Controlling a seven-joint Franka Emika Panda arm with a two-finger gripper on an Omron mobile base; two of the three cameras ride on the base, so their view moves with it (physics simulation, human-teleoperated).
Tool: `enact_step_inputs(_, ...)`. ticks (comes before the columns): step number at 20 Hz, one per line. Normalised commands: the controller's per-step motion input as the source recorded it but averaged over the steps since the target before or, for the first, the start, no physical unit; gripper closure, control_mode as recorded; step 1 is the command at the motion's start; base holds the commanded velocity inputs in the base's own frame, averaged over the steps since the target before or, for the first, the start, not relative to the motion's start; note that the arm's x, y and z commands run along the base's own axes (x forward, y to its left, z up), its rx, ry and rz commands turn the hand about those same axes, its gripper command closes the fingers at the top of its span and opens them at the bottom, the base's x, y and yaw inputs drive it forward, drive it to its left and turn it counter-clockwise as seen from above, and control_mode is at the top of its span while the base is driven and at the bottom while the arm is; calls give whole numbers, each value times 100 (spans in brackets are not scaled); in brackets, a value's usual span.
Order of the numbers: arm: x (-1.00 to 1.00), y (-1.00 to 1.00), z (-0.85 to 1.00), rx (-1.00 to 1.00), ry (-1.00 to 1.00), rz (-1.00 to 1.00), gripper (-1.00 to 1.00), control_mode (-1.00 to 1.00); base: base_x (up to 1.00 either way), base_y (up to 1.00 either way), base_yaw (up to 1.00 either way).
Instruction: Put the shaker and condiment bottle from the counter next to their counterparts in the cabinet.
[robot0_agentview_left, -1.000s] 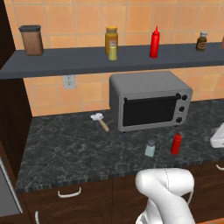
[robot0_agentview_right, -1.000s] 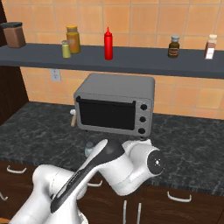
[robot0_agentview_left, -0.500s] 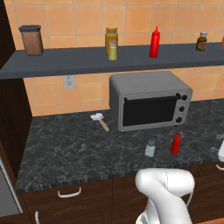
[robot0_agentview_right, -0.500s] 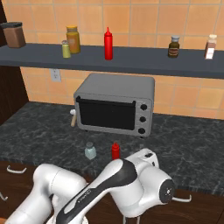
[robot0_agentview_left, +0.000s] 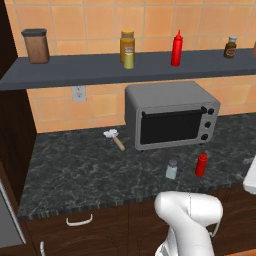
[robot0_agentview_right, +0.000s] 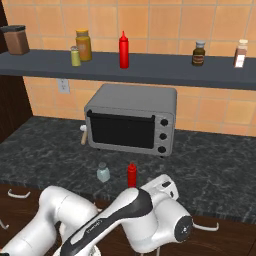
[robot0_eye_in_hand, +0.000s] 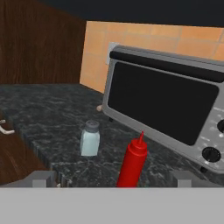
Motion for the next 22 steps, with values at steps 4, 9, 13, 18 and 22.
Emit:
enact_step_inputs(4, 1, 0, 0, -1, 4, 0, -100, -100, 0, 0, 0)
enact_step_inputs(9, 6, 1, 0, 0, 2, 0, -100, -100, 0, 0, 0)
enact_step_inputs(13, 37, 0, -29, -3, 0, 4, -100, -100, 0, 0, 0)
enact_step_inputs(18, 37, 0, -44, -5, 0, 5, -100, -100, 0, 0, 0)
enact_step_inputs(22, 15, 2, -16, -2, 0, 5, -100, -100, 0, 0, 0)
